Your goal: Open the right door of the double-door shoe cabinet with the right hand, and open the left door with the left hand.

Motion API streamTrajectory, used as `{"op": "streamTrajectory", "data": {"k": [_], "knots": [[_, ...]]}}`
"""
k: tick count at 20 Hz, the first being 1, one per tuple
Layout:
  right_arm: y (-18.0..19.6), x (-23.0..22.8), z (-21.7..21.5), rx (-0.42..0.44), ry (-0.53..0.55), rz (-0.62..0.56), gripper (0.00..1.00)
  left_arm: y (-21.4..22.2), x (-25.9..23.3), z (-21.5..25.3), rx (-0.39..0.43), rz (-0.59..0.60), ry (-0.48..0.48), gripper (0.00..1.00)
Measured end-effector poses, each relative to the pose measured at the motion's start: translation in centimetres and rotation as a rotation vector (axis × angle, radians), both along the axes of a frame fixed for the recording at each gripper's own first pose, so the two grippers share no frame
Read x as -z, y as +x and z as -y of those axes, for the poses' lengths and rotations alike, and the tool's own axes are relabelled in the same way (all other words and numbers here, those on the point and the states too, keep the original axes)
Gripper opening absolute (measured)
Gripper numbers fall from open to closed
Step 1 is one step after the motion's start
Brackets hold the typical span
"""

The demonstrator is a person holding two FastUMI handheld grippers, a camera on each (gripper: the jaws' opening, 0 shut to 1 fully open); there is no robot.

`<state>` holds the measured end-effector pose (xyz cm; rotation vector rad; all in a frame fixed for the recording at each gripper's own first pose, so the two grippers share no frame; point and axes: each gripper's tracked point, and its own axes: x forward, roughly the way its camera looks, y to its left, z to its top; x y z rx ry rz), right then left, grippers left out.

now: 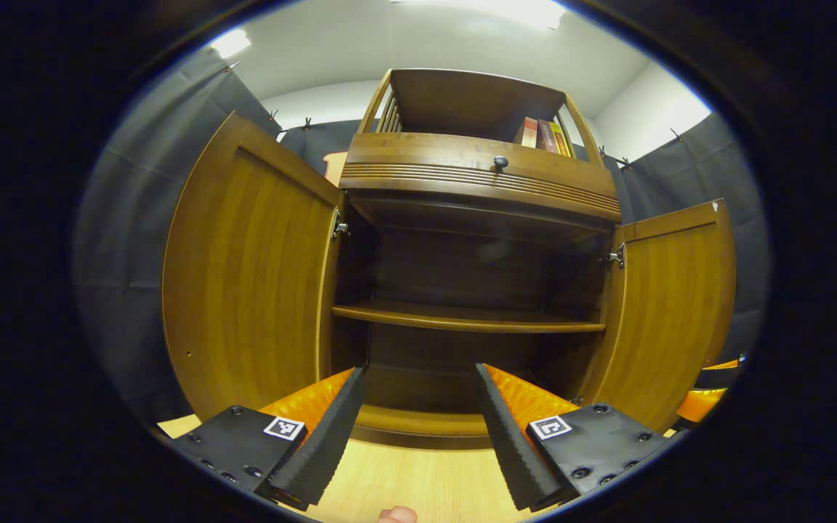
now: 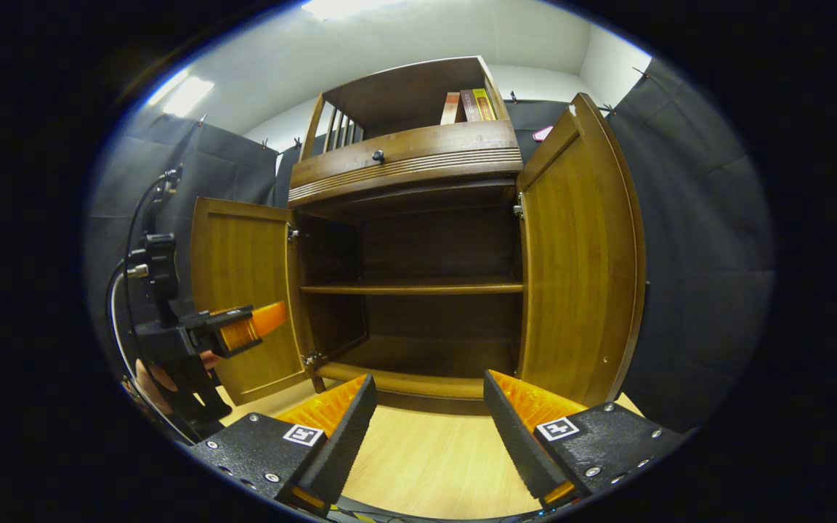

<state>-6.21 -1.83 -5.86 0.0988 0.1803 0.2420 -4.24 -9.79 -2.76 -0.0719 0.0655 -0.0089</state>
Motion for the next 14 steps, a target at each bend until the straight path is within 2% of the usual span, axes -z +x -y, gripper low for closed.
{"op": "streamTrajectory", "data": {"k": [1, 2, 3, 7, 14], "knots": [[0.0, 0.3, 0.0, -0.002, 0.002, -0.01, 1.0, 0.0, -0.3, -0.4, -0.011, 0.007, 0.023, 0.95], [-0.1, 0.5, -0.2, -0.006, 0.01, -0.019, 0.8, 0.0, -0.5, -0.6, -0.017, 0.015, 0.041, 0.95], [-0.1, 0.7, -0.3, -0.009, 0.018, -0.026, 0.91, -0.1, -0.8, -0.5, -0.019, 0.023, 0.053, 0.95], [0.4, 1.0, -0.4, -0.004, 0.022, -0.02, 0.91, 0.2, -1.7, -0.4, -0.03, 0.062, 0.072, 0.95], [0.9, 1.6, -0.4, 0.01, 0.024, -0.03, 0.91, 1.0, -1.8, 0.2, 0.009, 0.068, 0.09, 0.95]]}}
